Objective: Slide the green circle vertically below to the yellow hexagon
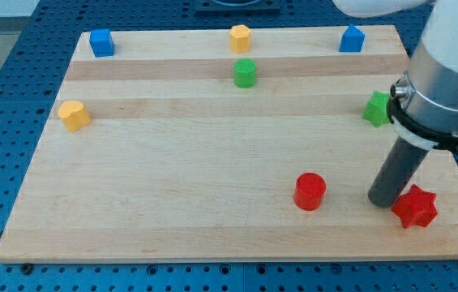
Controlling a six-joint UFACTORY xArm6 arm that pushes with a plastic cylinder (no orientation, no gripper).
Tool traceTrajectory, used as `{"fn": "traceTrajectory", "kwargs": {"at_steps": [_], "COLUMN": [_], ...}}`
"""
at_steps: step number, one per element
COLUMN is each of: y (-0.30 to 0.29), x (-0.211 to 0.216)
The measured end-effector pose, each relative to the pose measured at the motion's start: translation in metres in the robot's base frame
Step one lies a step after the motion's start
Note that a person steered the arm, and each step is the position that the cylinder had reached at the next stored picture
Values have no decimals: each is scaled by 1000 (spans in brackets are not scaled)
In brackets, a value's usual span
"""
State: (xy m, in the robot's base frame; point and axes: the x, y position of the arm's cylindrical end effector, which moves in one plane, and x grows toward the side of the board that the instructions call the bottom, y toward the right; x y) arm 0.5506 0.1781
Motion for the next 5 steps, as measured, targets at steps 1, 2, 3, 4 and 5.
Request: {"fn": "traceTrajectory", "kwargs": {"at_steps": [1,2,3,4,5], "y": [-18,-48,-69,-88,-98], "x": [-30,-54,-73,-80,-81]}}
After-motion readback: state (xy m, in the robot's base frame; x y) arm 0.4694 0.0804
